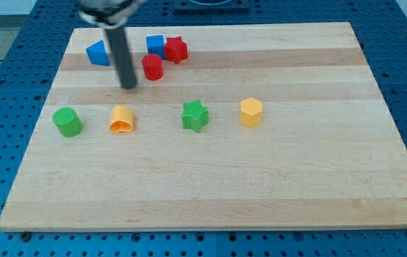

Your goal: Push the yellow heart into the blue triangle

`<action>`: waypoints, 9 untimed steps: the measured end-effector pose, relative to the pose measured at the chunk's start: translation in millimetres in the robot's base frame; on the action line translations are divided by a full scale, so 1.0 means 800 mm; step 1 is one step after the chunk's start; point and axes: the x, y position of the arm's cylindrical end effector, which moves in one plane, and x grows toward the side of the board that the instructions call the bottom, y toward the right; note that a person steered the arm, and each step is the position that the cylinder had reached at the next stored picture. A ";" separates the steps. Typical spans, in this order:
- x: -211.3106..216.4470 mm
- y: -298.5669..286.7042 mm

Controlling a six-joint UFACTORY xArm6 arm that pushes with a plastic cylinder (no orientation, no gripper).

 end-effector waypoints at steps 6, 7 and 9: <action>0.023 0.058; 0.099 0.143; 0.164 0.049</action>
